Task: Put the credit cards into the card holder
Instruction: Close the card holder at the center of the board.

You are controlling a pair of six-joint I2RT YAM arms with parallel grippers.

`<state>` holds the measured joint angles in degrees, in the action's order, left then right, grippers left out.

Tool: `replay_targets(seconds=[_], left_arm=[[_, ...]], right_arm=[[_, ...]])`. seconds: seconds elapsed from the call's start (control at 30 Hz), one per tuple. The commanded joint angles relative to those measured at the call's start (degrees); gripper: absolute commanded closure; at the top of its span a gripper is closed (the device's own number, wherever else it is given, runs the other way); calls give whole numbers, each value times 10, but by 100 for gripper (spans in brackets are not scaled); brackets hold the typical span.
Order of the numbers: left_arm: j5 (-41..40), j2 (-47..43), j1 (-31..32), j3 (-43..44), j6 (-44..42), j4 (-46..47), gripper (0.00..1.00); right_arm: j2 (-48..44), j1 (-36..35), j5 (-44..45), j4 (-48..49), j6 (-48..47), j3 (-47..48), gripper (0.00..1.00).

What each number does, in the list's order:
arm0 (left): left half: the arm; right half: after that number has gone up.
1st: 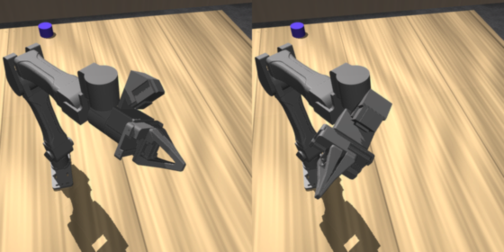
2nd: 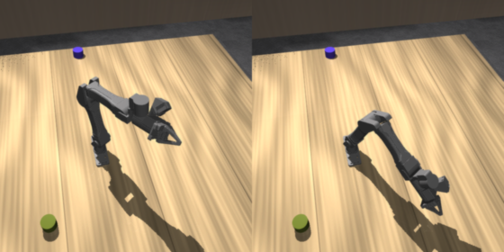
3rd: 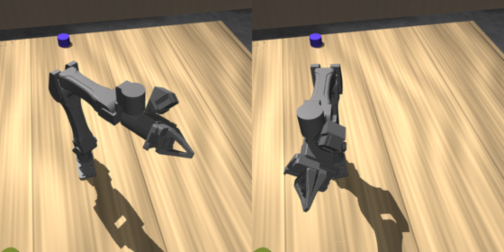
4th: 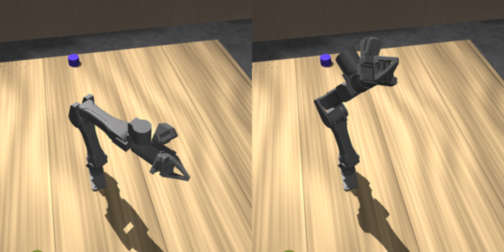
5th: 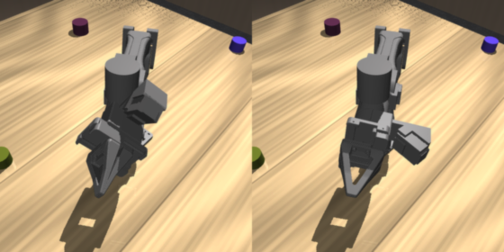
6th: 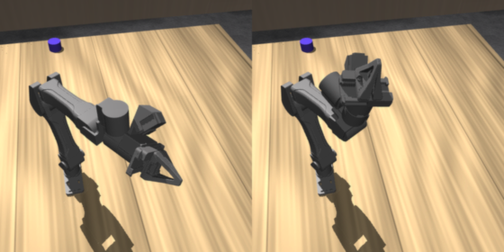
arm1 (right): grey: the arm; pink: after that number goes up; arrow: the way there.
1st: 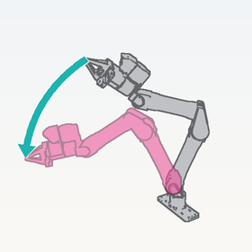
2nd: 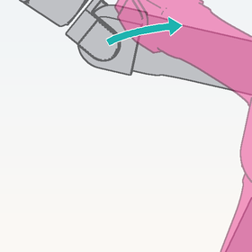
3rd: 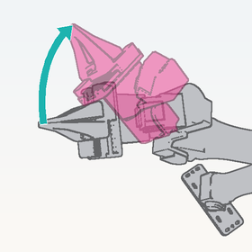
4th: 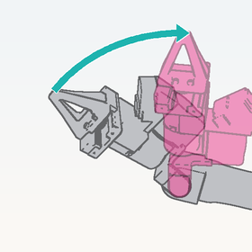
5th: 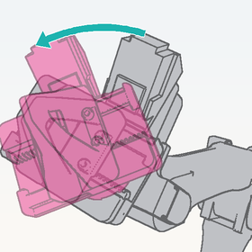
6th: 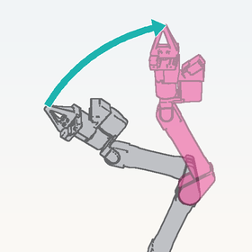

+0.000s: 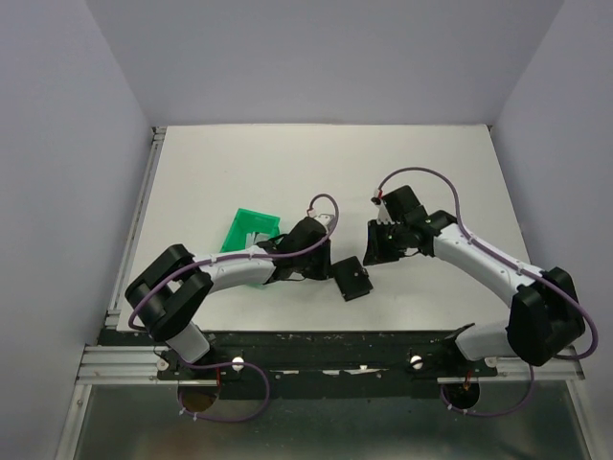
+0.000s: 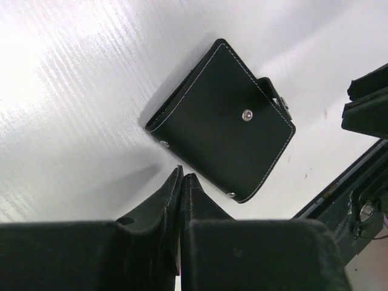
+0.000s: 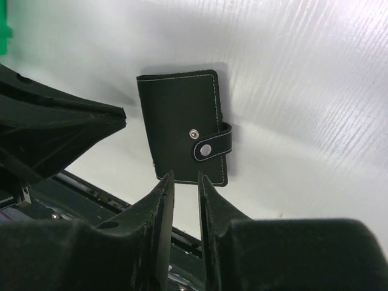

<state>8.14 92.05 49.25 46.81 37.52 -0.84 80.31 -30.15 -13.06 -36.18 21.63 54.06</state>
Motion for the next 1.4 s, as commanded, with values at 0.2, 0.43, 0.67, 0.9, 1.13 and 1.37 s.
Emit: replay_targets(seconds=[0.2,0.43,0.67,0.9,1.13,1.37], left_arm=[[-14,-17,7,18,1,-16,87],[-16,-20,12,15,5,-17,87],[-21,-18,15,16,4,-21,87],[-25,-22,15,14,5,-21,87],[-33,-29,15,9,4,-22,88],[-32,-25,15,12,3,-24,88]], right_arm=[[14,-1,70,35,78,-25,73],[10,-1,59,59,88,-56,73],[36,-1,14,101,83,-64,72],[56,-1,-12,123,83,-64,71],[72,-1,-28,132,88,-66,71],[78,-2,-45,144,93,-70,71]])
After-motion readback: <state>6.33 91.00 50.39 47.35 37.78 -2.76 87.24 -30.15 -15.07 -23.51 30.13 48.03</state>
